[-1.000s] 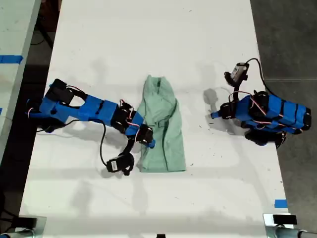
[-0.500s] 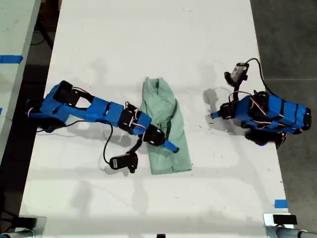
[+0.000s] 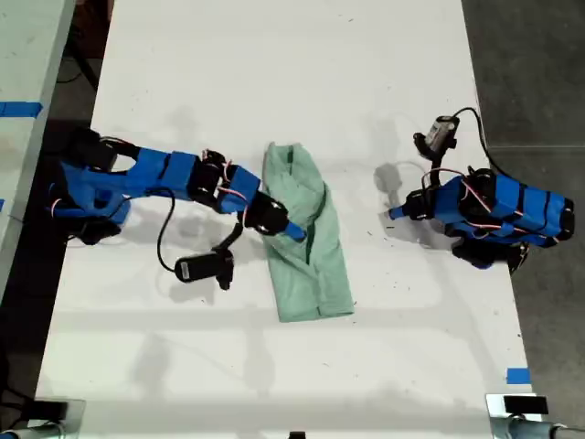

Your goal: Fold t shirt

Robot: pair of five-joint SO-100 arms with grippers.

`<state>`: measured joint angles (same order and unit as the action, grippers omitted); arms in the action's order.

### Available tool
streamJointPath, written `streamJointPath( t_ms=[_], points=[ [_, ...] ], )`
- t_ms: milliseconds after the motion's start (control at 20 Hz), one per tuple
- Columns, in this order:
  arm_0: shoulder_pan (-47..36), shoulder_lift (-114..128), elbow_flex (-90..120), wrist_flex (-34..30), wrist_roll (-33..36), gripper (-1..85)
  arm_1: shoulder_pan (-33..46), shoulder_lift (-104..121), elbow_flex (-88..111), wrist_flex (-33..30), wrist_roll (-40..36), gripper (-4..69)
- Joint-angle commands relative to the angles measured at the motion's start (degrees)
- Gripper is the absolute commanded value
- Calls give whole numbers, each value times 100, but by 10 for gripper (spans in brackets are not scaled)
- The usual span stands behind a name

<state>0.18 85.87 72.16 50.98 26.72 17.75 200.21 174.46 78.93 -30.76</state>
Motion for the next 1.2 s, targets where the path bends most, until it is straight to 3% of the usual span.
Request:
streamJointPath(
  t_ms=[0, 150, 350, 450, 500, 550, 600, 650, 1150],
  points=[
    [-686, 2101, 1424, -237, 132, -2, -44, 70, 246, -35, 53, -19],
    [-1652, 4922, 4737, -1459, 62, -2, -44, 70, 246, -35, 53, -19],
    [-2909, 8218, 8587, -2039, 97, -2, -35, 70, 246, -35, 53, -19],
    [-3155, 9844, 10503, -2707, 536, -2, -26, 70, 246, -35, 62, -19],
    [-3252, 11162, 11602, -2716, 624, -2, -26, 70, 246, -35, 62, -19],
    [-3656, 11883, 11689, -1441, 325, -2, -18, 70, 246, -35, 70, -19],
    [-3771, 12032, 11681, -1099, 352, -2, -26, 70, 246, -44, 88, -19],
    [-3647, 12006, 11681, -1345, 475, -2, -18, 70, 246, -26, 79, -19],
    [-3595, 11988, 11681, -1125, 193, -2, -79, 70, 237, -18, 79, -19]
  ],
)
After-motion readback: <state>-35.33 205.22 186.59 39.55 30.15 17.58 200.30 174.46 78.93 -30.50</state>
